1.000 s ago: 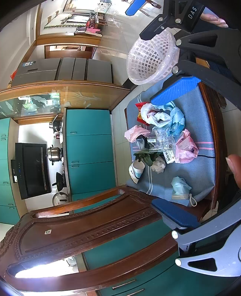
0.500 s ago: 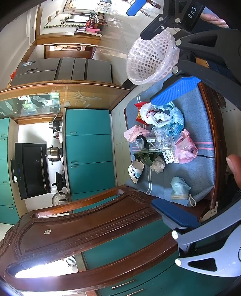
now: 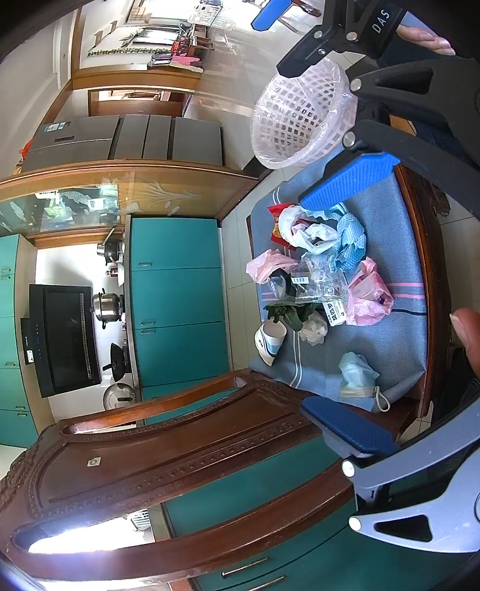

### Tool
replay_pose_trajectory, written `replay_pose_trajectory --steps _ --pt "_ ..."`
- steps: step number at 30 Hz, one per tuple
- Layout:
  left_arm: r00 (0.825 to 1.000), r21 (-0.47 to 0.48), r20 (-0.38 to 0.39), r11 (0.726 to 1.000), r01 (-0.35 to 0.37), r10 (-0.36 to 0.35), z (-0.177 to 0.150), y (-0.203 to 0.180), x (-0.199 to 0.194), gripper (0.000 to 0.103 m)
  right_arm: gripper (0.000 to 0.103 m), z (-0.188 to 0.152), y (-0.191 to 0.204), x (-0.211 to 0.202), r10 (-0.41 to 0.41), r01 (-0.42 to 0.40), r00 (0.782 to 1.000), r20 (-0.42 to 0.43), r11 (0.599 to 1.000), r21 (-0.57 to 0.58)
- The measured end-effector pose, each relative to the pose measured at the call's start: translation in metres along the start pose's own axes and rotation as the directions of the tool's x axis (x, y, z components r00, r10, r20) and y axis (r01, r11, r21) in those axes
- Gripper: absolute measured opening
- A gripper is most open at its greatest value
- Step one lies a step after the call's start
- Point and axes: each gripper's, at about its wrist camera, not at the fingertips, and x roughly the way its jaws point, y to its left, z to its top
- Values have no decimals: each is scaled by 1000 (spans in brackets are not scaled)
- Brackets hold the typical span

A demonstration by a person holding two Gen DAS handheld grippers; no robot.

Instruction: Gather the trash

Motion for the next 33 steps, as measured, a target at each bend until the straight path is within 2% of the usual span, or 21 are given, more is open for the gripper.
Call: replay_pose_trajectory --steps 33 --pt "1000 -13 -2 1000 -4 4 -4 3 -2 100 100 1 2 -2 22 -22 1000 8 1000 8"
